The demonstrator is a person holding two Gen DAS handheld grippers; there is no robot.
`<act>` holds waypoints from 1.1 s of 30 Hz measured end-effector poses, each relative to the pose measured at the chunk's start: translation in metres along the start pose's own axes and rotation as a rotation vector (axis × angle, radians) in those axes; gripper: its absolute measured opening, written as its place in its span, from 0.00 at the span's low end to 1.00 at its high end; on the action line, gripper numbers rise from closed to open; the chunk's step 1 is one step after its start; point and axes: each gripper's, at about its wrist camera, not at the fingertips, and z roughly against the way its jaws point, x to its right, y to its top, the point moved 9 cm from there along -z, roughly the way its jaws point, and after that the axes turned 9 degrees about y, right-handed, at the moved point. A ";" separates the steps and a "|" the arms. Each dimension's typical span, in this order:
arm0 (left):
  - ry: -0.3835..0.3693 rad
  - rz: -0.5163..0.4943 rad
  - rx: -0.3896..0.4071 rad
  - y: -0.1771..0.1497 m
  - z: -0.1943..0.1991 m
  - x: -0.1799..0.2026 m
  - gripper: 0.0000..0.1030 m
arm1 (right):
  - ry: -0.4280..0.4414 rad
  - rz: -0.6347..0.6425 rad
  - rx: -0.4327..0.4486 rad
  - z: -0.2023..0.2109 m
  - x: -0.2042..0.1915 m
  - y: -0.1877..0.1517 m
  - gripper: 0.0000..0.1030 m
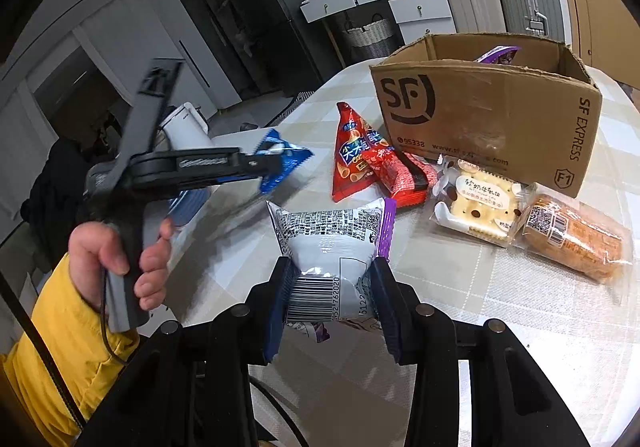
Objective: Organize snacks
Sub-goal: 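Lift both packets and carry them over the box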
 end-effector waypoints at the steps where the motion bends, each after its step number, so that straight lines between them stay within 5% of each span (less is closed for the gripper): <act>1: 0.008 -0.008 0.019 0.000 0.007 0.002 0.36 | 0.000 -0.006 0.007 0.002 0.001 0.001 0.39; 9: 0.026 -0.114 0.167 -0.007 0.066 0.041 0.37 | 0.004 -0.046 0.087 0.021 0.011 0.014 0.39; 23: -0.124 -0.199 0.138 -0.067 0.094 0.106 0.37 | -0.017 -0.112 0.154 0.044 0.035 0.024 0.39; 33: -0.148 -0.187 0.134 -0.065 0.096 0.111 0.37 | -0.007 -0.110 0.191 0.054 0.029 0.028 0.39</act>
